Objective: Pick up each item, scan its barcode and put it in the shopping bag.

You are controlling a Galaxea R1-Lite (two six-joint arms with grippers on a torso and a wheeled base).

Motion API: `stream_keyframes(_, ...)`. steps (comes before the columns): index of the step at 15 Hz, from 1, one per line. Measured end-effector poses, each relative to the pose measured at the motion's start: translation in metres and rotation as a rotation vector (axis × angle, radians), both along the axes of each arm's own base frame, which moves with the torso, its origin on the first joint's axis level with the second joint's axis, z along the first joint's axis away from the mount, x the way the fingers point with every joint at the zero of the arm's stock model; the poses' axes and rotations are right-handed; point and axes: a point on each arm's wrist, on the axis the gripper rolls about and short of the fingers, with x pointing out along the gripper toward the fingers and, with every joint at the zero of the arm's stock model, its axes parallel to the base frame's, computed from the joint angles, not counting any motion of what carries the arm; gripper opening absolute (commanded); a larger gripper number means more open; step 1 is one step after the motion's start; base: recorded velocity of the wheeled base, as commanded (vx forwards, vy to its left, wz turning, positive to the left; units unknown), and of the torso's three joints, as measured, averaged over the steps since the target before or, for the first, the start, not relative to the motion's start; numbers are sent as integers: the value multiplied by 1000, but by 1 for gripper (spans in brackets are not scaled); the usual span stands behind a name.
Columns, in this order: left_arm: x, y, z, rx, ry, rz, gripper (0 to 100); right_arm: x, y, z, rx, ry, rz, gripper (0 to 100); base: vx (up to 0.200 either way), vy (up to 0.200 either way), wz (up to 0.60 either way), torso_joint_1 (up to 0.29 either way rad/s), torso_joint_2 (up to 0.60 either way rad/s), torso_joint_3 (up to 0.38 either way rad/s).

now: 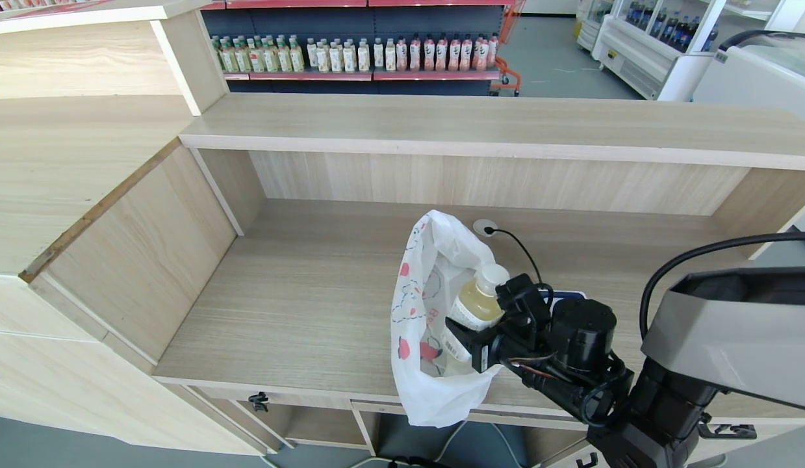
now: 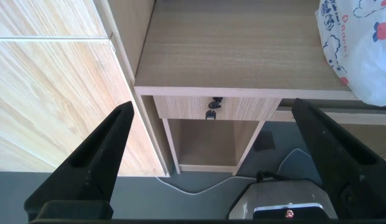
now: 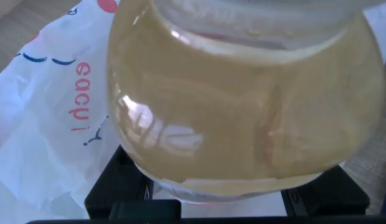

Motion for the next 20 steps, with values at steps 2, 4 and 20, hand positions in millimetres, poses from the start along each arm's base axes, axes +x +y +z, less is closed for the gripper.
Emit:
stream_keyframes(2, 0, 0, 0, 0, 0, 0, 100, 8, 1, -3, -22, -20, 16, 0, 0, 0, 0, 0, 0, 0)
stream_keyframes(4, 0, 0, 0, 0, 0, 0, 100, 15, 1, -6, -42, -37, 29, 0, 0, 0, 0, 0, 0, 0)
stream_keyframes(20, 0, 0, 0, 0, 0, 0, 100, 21, -31, 19, -19, -17, 13, 100, 0, 0, 0, 0, 0, 0)
